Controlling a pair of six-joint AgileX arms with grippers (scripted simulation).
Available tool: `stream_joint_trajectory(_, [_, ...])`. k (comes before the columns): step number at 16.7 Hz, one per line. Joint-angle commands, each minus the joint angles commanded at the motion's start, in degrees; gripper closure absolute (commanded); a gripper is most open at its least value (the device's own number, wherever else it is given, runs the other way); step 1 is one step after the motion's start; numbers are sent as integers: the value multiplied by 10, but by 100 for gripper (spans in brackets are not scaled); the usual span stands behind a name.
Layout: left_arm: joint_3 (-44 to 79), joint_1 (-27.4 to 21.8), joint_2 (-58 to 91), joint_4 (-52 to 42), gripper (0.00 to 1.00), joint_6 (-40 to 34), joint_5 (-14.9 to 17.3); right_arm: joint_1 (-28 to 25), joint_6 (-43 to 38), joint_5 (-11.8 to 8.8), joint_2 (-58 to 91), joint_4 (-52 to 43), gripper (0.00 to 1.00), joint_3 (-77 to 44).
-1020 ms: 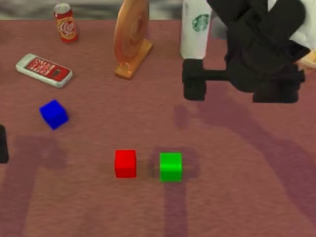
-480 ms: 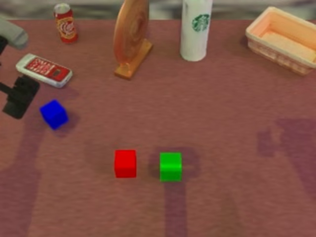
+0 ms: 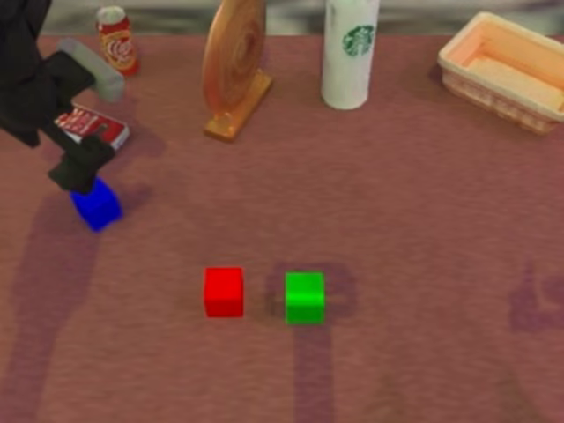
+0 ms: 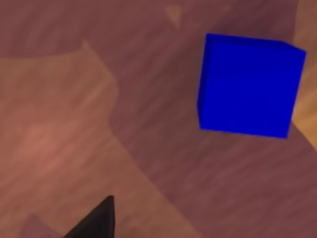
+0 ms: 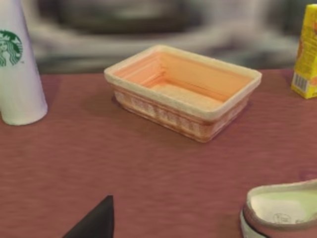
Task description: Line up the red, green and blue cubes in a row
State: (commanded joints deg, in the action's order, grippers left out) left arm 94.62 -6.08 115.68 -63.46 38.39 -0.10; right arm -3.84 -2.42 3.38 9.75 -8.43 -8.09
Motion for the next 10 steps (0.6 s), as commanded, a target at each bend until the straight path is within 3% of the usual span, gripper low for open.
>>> stream_joint_trajectory(5, [88,-6,92,-49,0,32,3,31,24,-32,-93,81,0,78])
stream_joint_trajectory(10, [92,-3,97,-50,0,34,2,33,24,-34,-97,84,0,81])
